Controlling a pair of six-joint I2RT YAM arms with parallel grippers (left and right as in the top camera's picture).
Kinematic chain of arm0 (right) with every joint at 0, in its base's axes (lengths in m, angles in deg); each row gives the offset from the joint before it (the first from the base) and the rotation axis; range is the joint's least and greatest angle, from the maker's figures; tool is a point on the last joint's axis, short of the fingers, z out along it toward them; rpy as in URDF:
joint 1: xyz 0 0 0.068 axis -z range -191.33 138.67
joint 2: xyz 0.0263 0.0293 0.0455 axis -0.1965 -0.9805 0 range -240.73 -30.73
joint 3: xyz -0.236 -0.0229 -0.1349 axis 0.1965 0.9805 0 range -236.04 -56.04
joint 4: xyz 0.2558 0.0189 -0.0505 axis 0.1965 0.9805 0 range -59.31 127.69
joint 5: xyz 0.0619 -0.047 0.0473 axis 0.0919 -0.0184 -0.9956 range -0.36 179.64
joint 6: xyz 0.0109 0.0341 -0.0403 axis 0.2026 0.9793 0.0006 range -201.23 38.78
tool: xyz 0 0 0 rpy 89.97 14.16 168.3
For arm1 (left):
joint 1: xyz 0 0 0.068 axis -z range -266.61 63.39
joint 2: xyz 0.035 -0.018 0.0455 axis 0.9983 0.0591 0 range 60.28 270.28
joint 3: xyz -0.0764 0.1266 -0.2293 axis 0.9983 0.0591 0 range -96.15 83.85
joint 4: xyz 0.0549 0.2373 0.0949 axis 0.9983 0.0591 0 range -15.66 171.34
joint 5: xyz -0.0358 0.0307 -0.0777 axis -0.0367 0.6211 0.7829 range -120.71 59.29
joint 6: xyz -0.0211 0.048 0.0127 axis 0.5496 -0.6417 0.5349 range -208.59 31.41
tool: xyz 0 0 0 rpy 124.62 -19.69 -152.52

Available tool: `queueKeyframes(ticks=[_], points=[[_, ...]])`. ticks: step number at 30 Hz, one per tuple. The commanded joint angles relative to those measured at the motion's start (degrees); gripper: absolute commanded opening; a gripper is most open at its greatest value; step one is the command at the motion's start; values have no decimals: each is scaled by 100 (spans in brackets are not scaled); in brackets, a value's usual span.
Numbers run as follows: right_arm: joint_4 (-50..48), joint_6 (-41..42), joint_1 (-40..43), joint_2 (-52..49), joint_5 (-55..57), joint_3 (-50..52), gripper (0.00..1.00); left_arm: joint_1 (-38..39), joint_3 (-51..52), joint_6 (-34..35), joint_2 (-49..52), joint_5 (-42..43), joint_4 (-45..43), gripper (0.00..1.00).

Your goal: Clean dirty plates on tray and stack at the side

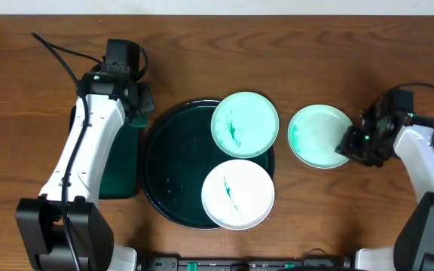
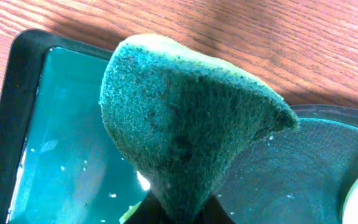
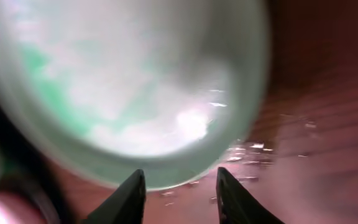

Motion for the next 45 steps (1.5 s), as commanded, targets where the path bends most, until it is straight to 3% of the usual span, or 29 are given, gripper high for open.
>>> queueKeyframes(ticks=[1, 4, 13, 21, 24, 30, 32, 34, 40, 45], points=[[232, -400, -343, 306, -813, -483, 41, -28, 13, 31, 17, -52, -4, 7], [376, -398, -793, 326, -990, -542, 49, -28, 13, 31, 17, -52, 0, 7], [516, -92, -2393, 299, -852, -157, 60, -28, 13, 31, 17, -52, 22, 7], [262, 278, -3174, 57, -767, 201, 59, -28, 13, 31, 17, -55, 81, 7], [208, 411, -3407, -70, -745, 203, 55, -28, 13, 31, 17, -55, 83, 7], [203, 662, -3707, -385, -393, 264, 38, -28, 13, 31, 17, -55, 111, 7], [199, 774, -3751, -509, -321, 267, 20, -28, 13, 31, 17, -55, 116, 7], [179, 811, -3748, -522, -315, 267, 12, -28, 13, 31, 17, -55, 116, 7], [144, 811, -3886, -522, -319, 267, 2, -28, 13, 31, 17, -55, 114, 7], [-216, 809, -4148, -520, -686, 232, 1, -28, 13, 31, 17, -55, 111, 7]])
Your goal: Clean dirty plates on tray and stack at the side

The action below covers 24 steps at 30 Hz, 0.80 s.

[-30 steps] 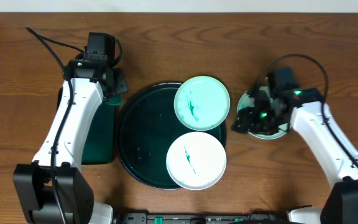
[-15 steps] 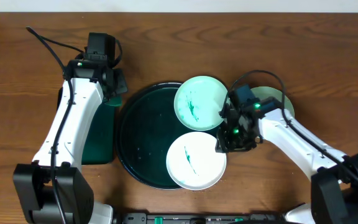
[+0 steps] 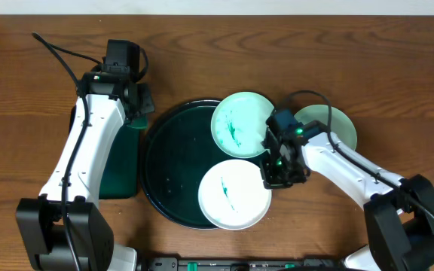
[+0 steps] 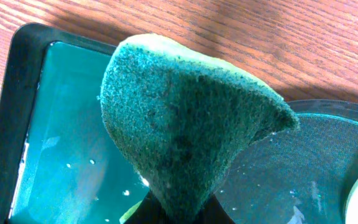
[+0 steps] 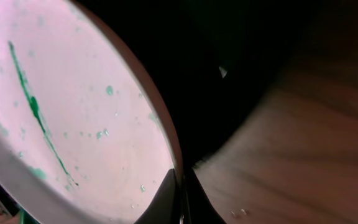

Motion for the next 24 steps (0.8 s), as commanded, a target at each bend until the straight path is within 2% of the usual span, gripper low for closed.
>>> queueKeyframes(ticks=[1, 9, 12, 16, 24], points=[[-323, 85, -310, 0, -474, -61, 1, -28, 13, 31, 17, -55, 17, 7], [-1534, 1176, -874, -4, 28, -284, 1, -28, 13, 33, 17, -13, 33, 7], [-2006, 1480, -1088, -55, 612, -284, 1, -28, 13, 31, 17, 232, 59, 7], [-2618, 1644, -1167, -289, 623, -299, 1, -28, 13, 31, 17, 632, 254, 7], [-2243, 1685, -1167, -1145, 444, -905, 1, -28, 13, 46, 17, 1266, 868, 7]])
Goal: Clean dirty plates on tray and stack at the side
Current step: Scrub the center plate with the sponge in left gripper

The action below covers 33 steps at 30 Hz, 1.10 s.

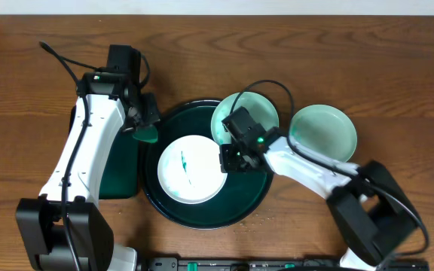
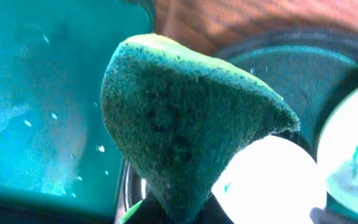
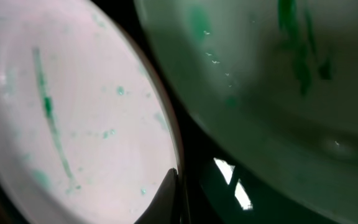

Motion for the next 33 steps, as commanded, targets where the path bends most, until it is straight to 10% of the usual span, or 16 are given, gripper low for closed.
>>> queueKeyframes(ticks=[1, 13, 24, 29, 33], points=[[219, 129, -28, -422, -52, -490, 1, -24, 13, 162, 17, 487, 278, 7], [214, 168, 17, -780, -160, -741, 1, 601, 890, 892, 17, 627, 162, 7], [216, 162, 20, -780, -197, -741, 1, 1167, 2726, 1556, 17, 111, -1775, 7], [208, 122, 22, -780, -203, -741, 1, 1204, 3110, 1499, 17, 240, -2308, 7], [208, 122, 22, -780, -201, -741, 1, 1296, 3112, 229, 17, 1939, -2592, 7]])
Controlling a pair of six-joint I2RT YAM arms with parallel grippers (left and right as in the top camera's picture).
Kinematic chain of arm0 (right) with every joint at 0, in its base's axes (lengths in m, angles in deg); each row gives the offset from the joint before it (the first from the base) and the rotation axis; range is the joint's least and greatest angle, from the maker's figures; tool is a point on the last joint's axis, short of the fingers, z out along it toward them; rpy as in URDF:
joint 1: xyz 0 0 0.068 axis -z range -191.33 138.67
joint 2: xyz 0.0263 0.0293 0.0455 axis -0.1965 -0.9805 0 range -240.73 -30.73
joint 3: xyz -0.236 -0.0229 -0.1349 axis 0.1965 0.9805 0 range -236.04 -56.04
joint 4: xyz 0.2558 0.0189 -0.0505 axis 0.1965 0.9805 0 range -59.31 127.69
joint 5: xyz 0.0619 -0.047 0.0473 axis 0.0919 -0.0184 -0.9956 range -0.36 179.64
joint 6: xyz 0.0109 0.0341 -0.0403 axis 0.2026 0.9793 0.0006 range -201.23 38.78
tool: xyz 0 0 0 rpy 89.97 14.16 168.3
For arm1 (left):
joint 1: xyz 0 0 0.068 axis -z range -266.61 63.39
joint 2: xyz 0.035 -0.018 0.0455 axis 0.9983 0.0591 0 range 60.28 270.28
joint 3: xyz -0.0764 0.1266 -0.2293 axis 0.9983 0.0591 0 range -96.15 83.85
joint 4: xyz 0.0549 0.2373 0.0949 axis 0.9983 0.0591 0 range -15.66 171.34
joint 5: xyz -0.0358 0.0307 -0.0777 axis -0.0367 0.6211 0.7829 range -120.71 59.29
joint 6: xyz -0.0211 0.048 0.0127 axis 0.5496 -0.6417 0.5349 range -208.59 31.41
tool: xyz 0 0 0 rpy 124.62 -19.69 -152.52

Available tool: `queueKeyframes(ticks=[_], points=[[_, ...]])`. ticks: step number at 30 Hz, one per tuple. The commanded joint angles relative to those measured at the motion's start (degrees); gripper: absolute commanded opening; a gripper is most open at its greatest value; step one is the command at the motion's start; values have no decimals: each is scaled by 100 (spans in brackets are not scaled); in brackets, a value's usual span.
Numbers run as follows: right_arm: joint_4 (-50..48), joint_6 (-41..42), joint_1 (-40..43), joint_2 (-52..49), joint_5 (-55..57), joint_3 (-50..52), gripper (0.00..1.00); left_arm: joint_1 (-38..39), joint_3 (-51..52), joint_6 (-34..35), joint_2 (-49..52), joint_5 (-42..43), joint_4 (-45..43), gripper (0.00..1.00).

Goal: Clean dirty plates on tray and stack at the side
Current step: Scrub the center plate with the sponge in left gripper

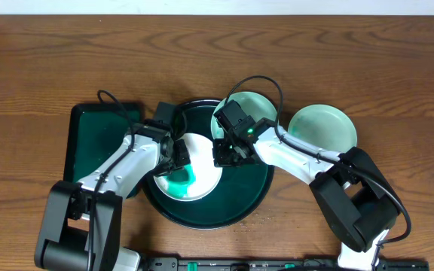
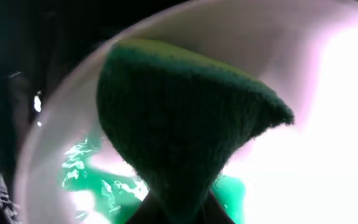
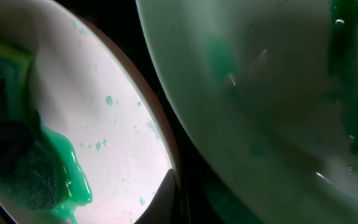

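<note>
A white plate point(image 1: 202, 177) smeared with green lies at the middle left of the round black tray point(image 1: 247, 197). My left gripper point(image 1: 178, 160) is shut on a dark green sponge point(image 2: 185, 118), which presses on that white plate point(image 2: 328, 118) amid a wet green smear point(image 2: 98, 186). My right gripper point(image 1: 221, 154) is shut on the right rim of the white plate point(image 3: 123, 106). Beside it on the tray sits a mint plate point(image 1: 249, 105) with green streaks; in the right wrist view this mint plate point(image 3: 260, 93) fills the right side. The sponge point(image 3: 8, 155) shows at the left edge of that view.
A clean mint plate point(image 1: 322, 132) rests on the wooden table right of the tray. A dark green rectangular basin point(image 1: 96, 128) with water stands left of the tray. Both arms cross over the tray's middle.
My left gripper has moved from above the tray's left edge down onto the white plate, and the sponge now touches it. Green has spread on the plate. The right gripper still grips the rim.
At first my right gripper was open by the clean mint plate at the right, and the left held the sponge over the basin. Then the right was shut on the white plate's rim at the tray's front right. The plate then lay middle-left, where the sponge now presses.
</note>
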Motion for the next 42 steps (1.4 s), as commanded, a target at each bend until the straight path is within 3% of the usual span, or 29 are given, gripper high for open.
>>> queueKeyframes(ticks=[1, 3, 6, 13, 17, 22, 26, 30, 34, 42], points=[[-2, 35, 20, -131, -17, -83, 1, 138, 142, -1189, 94, 1751, -291, 7], [-2, 37, 20, -131, -20, -83, 1, 173, 142, -1414, 94, 2247, -372, 7], [-2, 35, 20, -131, -20, -83, 1, 170, 142, -1408, 94, 2022, -404, 7], [2, 35, 20, -129, -17, -83, 1, 155, 85, 249, 90, -1025, 129, 7], [-2, 35, 20, -131, -20, -83, 1, 155, 17, 785, 90, -2105, 601, 7], [-4, 35, 20, -129, -20, -83, 1, 157, -85, 693, 90, -1786, 498, 7], [-4, 37, 20, -129, -17, -83, 1, 157, -101, -734, 90, -55, -28, 7], [-4, 35, 20, -131, -20, -83, 1, 157, -101, -1574, 90, 1134, -313, 7], [0, 35, 20, -129, -20, -83, 1, 162, -98, -1801, 90, 815, -533, 7], [0, 35, 20, -131, -20, -83, 1, 162, -98, -1368, 90, -1598, -1088, 7]])
